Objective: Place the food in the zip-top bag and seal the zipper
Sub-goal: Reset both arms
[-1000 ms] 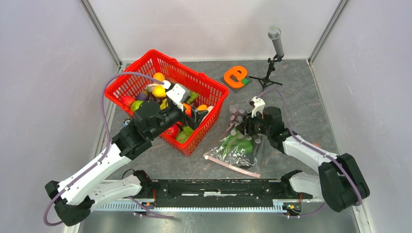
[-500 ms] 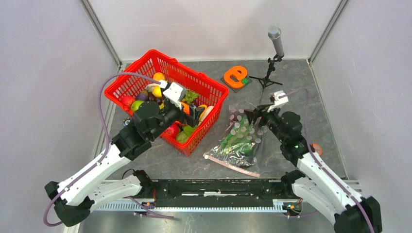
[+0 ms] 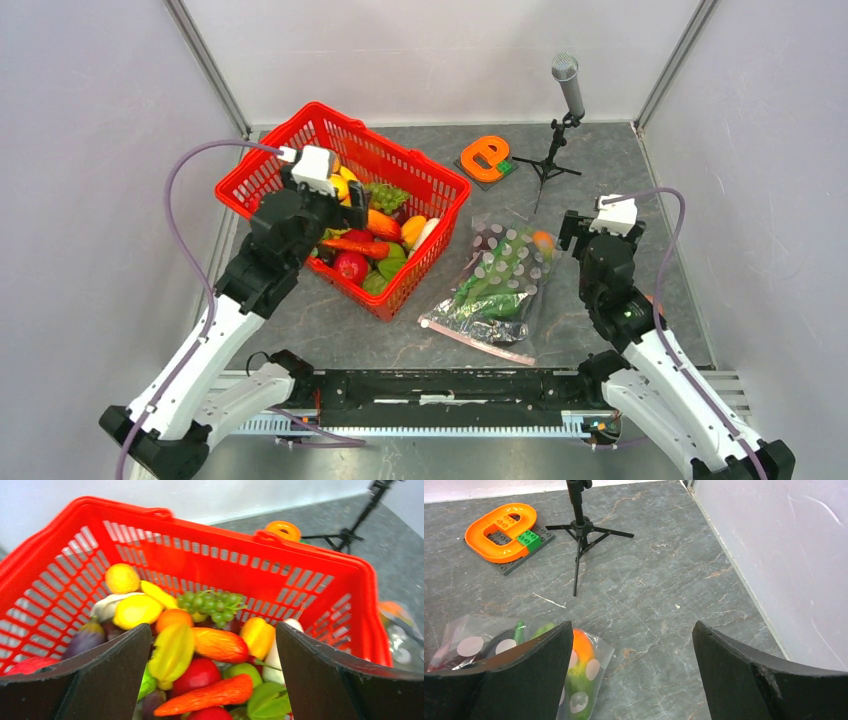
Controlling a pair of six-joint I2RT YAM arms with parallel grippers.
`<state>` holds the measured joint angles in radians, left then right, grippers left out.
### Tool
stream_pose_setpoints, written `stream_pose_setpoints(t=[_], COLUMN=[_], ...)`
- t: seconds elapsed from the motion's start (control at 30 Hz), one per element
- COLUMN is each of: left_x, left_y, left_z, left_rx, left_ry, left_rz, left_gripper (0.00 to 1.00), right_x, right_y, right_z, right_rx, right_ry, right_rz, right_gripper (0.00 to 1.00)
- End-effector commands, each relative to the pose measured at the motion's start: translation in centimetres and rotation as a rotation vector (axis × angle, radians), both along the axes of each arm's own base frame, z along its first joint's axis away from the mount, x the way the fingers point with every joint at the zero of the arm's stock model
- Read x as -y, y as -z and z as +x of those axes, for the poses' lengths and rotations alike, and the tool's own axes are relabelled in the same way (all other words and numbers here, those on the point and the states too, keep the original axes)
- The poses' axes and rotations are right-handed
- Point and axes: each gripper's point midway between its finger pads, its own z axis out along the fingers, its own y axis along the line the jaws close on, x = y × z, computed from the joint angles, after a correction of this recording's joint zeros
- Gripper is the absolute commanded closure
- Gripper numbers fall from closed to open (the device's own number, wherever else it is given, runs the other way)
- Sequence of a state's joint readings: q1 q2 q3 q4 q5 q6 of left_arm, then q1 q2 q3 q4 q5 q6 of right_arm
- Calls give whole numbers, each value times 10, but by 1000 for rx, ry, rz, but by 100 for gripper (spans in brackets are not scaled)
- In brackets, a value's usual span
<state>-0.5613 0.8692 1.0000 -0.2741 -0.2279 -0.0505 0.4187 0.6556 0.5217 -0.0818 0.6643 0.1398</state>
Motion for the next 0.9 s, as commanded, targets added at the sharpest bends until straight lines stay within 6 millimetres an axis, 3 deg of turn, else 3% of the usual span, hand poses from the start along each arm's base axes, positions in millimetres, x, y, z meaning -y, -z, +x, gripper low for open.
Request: stream_pose_setpoints(t=[0.0,0.27,0.5,0.67,0.87], left_x=[-30,-96,-124,-146,-157], left_y=[-17,-7,2,0,-11], left_z=[5,21,20,8,-9], left_rx=[1,-103,-144,-83,17], left_ry=[-72,-245,-382,-523,-573], left_rz=[-61,-197,-306,-362,-398], left_gripper=[0,0,0,0,0], right_x=[6,4,21,-2,12], right_y=[-25,-33,-38,-32,-37], right_z=[-2,4,21,30,24], right_rx=[26,-1,-7,-11,32], right_ry=[20,-3,-69,-209,-114], right_rz=[-27,-38,45,105,143], right_gripper=[7,6,6,5,2])
